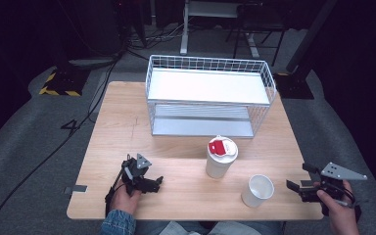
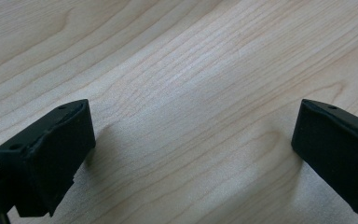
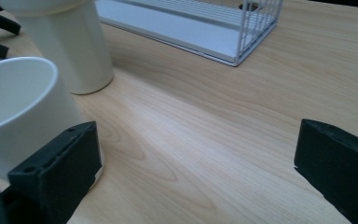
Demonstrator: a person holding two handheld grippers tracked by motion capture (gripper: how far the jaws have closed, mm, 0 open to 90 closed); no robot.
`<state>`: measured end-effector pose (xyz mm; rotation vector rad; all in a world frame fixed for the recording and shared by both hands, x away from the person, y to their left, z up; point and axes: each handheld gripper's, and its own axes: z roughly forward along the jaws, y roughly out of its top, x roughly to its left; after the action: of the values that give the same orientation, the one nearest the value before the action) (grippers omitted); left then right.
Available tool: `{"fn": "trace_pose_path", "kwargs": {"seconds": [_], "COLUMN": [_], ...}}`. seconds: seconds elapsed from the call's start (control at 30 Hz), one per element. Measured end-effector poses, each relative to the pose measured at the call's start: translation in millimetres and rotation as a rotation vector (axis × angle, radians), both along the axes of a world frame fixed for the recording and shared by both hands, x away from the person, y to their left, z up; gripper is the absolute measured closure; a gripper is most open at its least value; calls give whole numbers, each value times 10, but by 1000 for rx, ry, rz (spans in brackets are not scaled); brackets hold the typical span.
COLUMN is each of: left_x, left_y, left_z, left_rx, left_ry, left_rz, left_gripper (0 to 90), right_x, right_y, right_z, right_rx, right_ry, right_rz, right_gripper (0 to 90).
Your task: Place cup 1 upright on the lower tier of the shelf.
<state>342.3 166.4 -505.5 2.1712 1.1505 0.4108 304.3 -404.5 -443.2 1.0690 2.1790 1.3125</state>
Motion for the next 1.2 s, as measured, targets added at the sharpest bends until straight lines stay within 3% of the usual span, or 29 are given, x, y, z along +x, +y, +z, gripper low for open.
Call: {"fn": "trace_pose_path", "kwargs": {"seconds": [0.23,0.47,0.53,1.2], "left_x": [0,0,0,0], "left_y": [1,0,1,1], "left_z": [0,0,0,0], "left_rx": [1,0,1,1], "left_ry": [0,0,0,0], "left_rz": [-1,0,-1,-1], "left_gripper": [0,0,0,0], "right_x": [-183,-289,-299,-243], "right_y": [94,273,321,682], "right_z": [137,162,159,-54], "right_rx": [-24,-32,-44,2], "right_ry": [10,44,48,71], "right_rz": [69,153,177,280], "right_gripper": [16,21,21,18]}}
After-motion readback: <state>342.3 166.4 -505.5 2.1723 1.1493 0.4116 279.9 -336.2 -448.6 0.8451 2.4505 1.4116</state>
